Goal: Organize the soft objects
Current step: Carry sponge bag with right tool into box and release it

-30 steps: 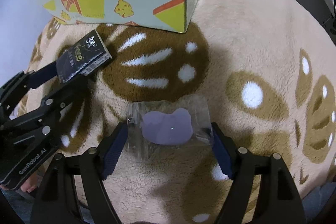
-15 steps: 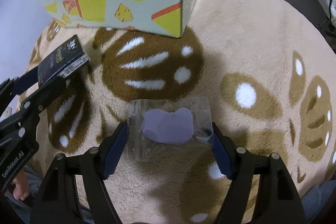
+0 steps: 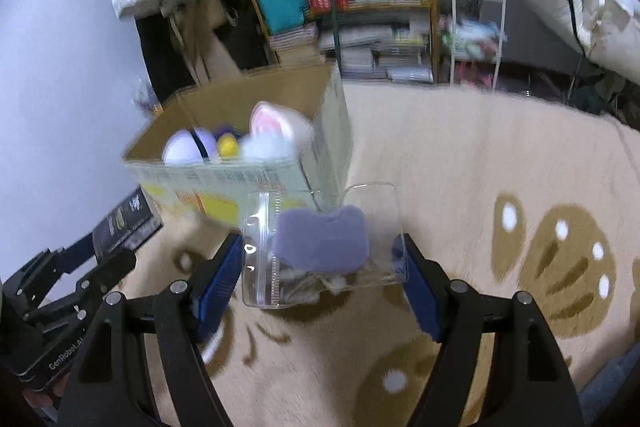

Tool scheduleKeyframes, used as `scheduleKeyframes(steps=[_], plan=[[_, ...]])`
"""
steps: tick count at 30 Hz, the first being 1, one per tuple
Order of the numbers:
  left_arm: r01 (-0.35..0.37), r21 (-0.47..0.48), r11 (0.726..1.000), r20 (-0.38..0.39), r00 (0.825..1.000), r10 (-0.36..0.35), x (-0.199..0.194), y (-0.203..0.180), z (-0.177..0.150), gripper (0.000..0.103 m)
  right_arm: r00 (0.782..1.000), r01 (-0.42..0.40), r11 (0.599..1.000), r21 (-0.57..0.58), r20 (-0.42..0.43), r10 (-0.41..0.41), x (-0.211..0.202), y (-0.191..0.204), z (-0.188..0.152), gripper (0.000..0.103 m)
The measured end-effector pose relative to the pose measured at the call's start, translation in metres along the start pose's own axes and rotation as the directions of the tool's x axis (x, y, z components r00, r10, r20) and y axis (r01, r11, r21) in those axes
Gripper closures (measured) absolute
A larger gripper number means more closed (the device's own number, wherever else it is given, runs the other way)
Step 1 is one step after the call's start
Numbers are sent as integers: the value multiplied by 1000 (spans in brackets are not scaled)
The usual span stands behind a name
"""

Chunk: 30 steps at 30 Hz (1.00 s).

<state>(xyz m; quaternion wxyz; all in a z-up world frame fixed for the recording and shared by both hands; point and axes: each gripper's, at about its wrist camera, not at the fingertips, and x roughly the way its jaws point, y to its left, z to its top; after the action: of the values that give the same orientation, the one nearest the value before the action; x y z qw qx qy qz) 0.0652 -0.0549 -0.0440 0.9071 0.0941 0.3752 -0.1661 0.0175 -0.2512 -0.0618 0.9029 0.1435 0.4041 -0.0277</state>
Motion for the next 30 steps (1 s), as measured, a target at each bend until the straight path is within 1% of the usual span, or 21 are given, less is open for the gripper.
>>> scheduleKeyframes(steps=[2,5,7,10,14,16,18,20,24,27,30], plan=[[-21,5,1000,35,999,20,-9,3,8,51,999,-10,1000,-3,36,10,-8,-1,9,23],[-84,25,996,121,989,81,-29,5,22,51,997,-41,999,3,71,41,-14,-2,23,23],[-80,12,997,146,986,78,-37,9,30,52,994,-41,999,-9,102,41,-14,1,37,23],[-91,22,996,188,978,86,-45,11,45,54,984,-78,996,-32,157,82,-16,9,49,23],[-106,56,993,232,969,90,-38,10,68,56,974,-99,994,-54,201,108,-11,15,65,23],[-80,59,995,214,975,66,-22,12,76,56,975,-106,993,-53,191,114,-2,17,72,23],[-57,29,998,154,987,52,3,21,83,57,976,-114,992,-58,180,122,10,18,79,23],[-43,-6,999,114,993,44,18,29,82,57,981,-100,993,-67,161,110,21,19,84,23],[-22,-80,997,55,998,26,36,42,72,57,983,-107,990,-97,137,120,39,23,87,23],[-47,-72,996,30,998,49,44,41,67,57,984,-126,986,-106,110,138,49,28,87,23],[-52,-70,996,23,998,54,48,39,63,55,987,-116,984,-134,99,130,55,33,89,23]])
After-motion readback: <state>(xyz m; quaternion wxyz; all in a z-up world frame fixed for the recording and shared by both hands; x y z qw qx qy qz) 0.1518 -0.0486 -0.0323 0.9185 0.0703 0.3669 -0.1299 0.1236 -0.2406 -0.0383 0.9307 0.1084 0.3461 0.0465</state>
